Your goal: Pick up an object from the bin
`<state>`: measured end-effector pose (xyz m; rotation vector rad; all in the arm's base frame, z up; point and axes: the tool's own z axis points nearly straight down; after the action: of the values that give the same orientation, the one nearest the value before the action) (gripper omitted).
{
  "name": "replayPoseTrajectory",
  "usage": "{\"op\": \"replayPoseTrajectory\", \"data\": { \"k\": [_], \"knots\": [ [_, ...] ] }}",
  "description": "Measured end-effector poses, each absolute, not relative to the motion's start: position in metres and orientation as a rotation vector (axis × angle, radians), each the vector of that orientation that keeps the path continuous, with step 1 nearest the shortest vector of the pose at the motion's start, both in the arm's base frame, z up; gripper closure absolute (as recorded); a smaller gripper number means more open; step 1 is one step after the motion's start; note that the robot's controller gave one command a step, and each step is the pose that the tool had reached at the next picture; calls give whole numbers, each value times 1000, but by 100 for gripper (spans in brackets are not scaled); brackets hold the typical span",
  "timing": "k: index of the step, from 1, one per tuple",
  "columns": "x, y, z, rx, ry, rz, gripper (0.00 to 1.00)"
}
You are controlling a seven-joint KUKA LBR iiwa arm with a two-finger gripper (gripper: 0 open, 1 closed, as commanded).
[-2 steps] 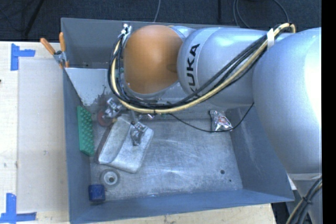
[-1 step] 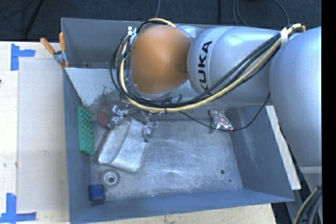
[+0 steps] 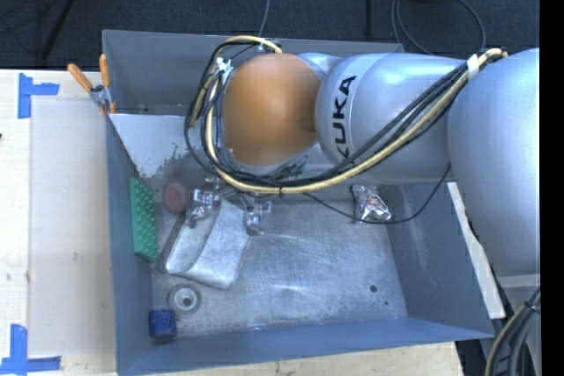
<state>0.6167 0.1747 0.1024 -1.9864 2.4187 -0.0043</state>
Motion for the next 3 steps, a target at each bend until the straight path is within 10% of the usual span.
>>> {"op": "replayPoseTrajectory", "data": {
  "k": [1, 2, 3],
  "knots": [
    [618, 172, 99, -2175, 2248, -12, 0],
    [619, 174, 102, -2166, 2246, -11, 100],
    [621, 176, 175, -2171, 2260, -3, 100]
  ]
}}
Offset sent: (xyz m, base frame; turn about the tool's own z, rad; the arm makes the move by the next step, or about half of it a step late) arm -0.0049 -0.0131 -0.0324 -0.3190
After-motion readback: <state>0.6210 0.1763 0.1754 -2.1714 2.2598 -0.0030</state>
